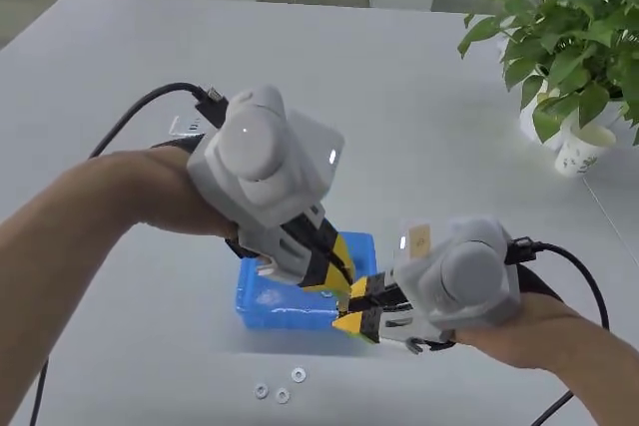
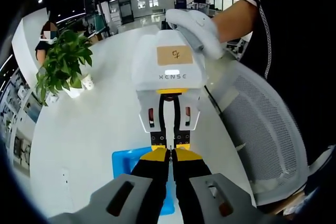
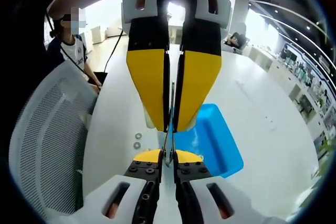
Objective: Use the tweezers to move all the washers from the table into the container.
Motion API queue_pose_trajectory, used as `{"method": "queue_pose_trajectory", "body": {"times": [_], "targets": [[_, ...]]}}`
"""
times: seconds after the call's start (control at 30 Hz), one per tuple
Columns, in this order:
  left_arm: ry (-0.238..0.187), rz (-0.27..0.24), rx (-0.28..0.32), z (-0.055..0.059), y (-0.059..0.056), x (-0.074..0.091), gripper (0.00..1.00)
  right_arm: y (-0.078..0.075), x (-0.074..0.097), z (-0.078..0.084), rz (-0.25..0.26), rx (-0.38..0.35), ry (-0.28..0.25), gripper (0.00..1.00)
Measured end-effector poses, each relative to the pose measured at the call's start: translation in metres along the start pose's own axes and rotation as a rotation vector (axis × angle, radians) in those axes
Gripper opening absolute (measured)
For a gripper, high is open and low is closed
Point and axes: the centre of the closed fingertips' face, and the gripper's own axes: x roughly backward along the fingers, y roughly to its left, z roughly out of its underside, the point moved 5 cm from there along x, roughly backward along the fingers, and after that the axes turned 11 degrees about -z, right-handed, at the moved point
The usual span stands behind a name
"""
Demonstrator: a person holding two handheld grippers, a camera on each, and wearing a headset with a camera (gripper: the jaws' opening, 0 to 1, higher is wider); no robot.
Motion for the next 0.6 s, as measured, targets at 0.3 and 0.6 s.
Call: {"method": "queue_pose_trajectory", "body": {"times": [0.3, 0.6], "targets": [[0.01, -0.024, -0.008, 0.005, 0.015, 0.001, 0.06, -0.017, -0.002, -0.002, 0.011, 0.008, -0.005, 0.1], [0.025, -0.038, -0.019, 0.016, 0.03, -0.005, 0.06, -0.038, -0.01, 0.0, 0.026, 0.014, 0.0, 0.1]]}}
